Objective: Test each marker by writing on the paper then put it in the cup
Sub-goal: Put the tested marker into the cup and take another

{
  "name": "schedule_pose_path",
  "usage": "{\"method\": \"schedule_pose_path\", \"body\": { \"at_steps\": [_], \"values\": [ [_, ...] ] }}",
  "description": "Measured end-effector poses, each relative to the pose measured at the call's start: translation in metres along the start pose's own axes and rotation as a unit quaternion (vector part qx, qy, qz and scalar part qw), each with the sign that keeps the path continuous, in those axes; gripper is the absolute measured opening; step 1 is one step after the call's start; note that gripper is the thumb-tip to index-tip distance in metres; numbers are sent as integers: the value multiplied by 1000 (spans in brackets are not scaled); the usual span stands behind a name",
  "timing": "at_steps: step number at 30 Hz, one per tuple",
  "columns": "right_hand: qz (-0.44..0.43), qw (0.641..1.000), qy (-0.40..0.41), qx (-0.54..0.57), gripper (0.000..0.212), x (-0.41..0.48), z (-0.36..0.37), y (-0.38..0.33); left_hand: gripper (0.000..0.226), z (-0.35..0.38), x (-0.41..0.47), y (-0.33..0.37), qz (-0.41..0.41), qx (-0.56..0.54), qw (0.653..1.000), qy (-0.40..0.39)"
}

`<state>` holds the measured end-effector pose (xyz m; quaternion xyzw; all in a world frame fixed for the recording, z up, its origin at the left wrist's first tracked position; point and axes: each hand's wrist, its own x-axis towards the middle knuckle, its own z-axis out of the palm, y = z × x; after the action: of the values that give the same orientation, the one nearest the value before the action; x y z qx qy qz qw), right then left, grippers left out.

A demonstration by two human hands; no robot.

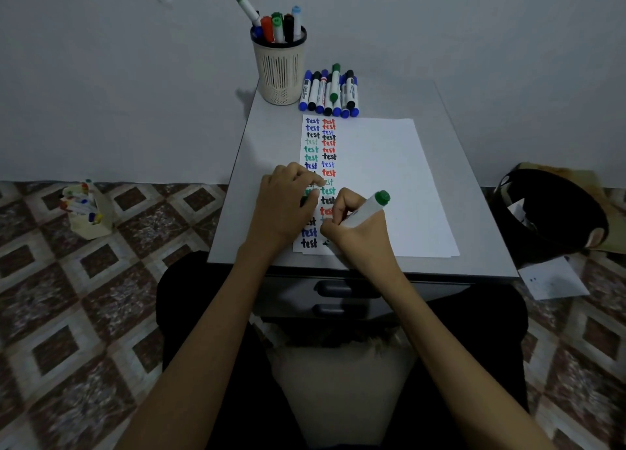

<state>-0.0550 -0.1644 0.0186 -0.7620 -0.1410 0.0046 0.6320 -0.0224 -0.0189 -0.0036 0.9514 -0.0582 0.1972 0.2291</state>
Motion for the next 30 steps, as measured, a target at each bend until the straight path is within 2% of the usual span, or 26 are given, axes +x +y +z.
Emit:
{"method": "schedule_pose_path", "body": {
  "at_steps": [5,12,16,27,30],
  "values": [
    [-11,999,20,26,35,3,-3,1,28,-1,0,1,1,-4,1000,-5],
    [-5,1000,-12,4,39,0,-2,-1,27,0,0,0,3,-3,1000,0],
    [0,999,23,22,38,0,-4,2,26,0,1,0,2,0,1000,-2],
    [-11,1000,6,-11,42,1,-5,5,28,0,0,0,4,4,1000,-3],
    [-7,1000,30,2,40,0,-5,5,28,-1,0,0,4,3,1000,-3]
  ]
}}
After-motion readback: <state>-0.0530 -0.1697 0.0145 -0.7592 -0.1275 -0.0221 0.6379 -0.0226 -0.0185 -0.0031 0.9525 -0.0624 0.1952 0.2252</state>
